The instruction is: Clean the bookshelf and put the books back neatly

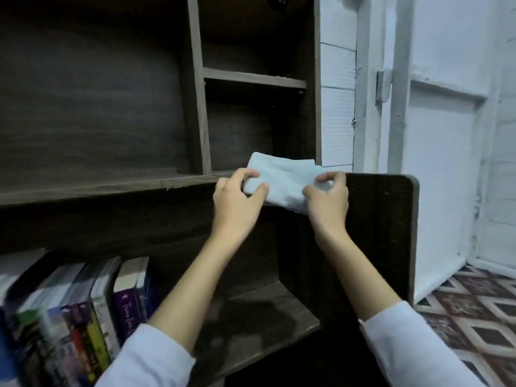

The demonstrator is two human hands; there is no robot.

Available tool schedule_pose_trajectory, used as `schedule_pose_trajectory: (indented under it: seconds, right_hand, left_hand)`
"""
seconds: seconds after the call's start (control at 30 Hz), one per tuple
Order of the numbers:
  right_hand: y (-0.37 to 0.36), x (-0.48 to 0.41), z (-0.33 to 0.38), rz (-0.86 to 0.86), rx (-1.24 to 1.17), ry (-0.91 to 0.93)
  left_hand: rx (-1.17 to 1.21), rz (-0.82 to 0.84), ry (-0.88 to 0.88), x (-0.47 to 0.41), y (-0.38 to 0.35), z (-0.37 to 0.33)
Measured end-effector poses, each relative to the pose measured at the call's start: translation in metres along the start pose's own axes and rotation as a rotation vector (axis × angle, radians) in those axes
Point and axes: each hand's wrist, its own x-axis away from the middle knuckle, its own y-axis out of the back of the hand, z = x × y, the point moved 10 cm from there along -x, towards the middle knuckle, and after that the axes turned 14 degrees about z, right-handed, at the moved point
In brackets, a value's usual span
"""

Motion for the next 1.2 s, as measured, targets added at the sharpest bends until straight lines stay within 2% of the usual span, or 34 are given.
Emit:
schedule_pose_trajectory:
  seconds: [0.23,0.4,0.6,0.73,0.97,1.2]
  right_hand:
    - [-0.027,-0.075,0.026,0.095,0.158,0.03]
    - [-0.049,-0.105,0.029,0.195,0.113,0.023]
    - [-0.072,-0.135,0.022,0.327,0.208,0.036]
    - [-0.086,-0.149,0.011,0.402,0.288,0.04]
    - [-0.091,-0.166,-0.001,0.382,0.437,0.048]
    - [-0.097,-0.171,-0.008,0.403,0.576,0.042]
  left_hand:
    - [-0.186,-0.017,-0.017,-0.058,0.019,-0.017]
    - [-0.308,-0.039,0.011,-0.086,0.023,-0.01]
    - [-0.595,-0.062,0.0,-0.113,0.022,-0.013]
    - [-0.79,-0.023,0.075,-0.125,0.015,-0.011]
    - [-0.839,0.061,0.209,-0.139,0.011,0.003]
    - [-0.901,0.129,0.263,-0.142,0.005,0.009]
